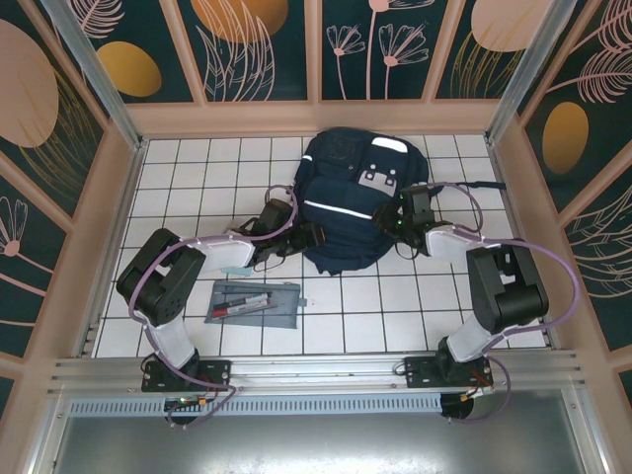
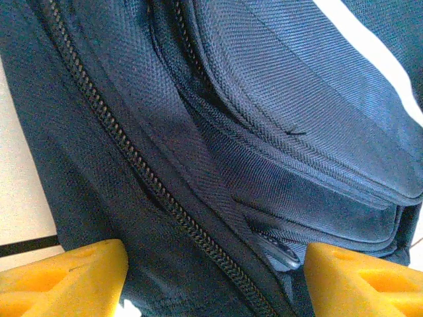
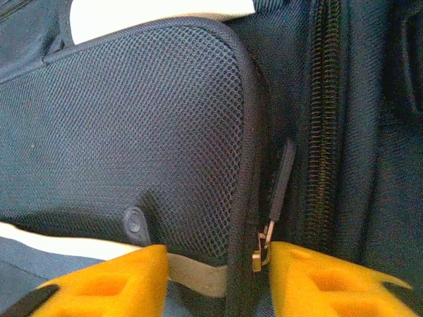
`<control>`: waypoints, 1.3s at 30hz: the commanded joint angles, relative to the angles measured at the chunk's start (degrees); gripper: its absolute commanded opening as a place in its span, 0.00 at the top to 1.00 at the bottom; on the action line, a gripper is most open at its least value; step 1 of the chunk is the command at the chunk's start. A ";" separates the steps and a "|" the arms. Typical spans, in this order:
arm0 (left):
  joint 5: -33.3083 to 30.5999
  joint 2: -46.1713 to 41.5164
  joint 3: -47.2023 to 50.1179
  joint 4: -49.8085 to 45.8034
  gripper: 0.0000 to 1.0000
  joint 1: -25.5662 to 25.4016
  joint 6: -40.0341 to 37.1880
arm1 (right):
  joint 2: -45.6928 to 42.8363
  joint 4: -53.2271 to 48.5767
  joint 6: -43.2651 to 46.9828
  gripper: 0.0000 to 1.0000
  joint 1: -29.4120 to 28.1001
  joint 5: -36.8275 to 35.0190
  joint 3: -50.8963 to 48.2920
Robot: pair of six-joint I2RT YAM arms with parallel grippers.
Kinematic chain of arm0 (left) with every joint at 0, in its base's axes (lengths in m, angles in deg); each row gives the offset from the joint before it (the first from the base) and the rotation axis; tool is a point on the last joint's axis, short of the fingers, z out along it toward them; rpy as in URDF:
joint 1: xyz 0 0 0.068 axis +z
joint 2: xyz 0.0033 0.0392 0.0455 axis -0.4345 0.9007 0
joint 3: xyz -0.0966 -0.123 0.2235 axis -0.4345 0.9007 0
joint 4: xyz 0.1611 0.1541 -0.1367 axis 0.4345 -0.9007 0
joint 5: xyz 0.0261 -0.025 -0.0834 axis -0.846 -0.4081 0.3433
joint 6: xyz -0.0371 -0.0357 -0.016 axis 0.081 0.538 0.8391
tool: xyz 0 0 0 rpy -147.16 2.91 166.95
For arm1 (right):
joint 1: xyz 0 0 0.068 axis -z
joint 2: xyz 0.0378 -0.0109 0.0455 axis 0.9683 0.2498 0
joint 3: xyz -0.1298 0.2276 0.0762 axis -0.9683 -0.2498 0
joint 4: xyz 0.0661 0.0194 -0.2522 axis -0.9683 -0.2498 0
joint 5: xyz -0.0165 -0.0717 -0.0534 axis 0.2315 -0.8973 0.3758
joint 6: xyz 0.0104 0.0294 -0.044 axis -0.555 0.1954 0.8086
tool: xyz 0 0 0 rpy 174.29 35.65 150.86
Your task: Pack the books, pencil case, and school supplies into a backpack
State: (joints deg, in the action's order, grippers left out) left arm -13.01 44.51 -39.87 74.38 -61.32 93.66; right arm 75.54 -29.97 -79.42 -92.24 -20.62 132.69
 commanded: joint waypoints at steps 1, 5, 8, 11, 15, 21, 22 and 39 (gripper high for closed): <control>4.41 1.90 2.33 -3.64 0.28 -0.66 1.52 | 2.34 2.90 -1.30 0.68 -2.24 3.61 2.06; 5.29 1.66 3.35 -2.44 0.29 -0.67 1.79 | 4.22 2.86 -1.85 0.91 -2.32 5.56 3.70; 3.28 -0.11 2.14 -5.50 0.26 -0.64 -1.01 | 2.32 2.96 -2.23 1.00 -2.21 5.88 5.15; -4.16 -3.13 -1.56 -13.04 0.14 -0.55 -7.23 | -0.71 0.74 -1.03 1.00 -2.03 4.86 9.06; -10.22 -7.08 -8.63 -20.75 0.02 0.37 -13.64 | -1.48 -4.86 2.73 1.00 -1.92 4.53 16.22; -10.95 -8.10 -16.53 -25.19 0.01 1.27 -18.58 | -1.76 -6.12 3.38 1.00 -1.31 7.92 19.59; -11.14 -8.30 -16.84 -25.16 0.02 1.58 -18.97 | -2.15 -5.77 3.14 1.00 -1.15 8.35 19.60; -6.96 -6.01 -16.71 -20.73 0.11 2.72 -23.87 | -5.74 3.70 -6.43 1.00 6.64 21.04 17.83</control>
State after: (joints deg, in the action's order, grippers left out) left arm -21.40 37.14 -55.47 51.54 -58.74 71.39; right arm 74.39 -36.73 -82.50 -86.45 -5.08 149.24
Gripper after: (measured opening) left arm 0.888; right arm 0.059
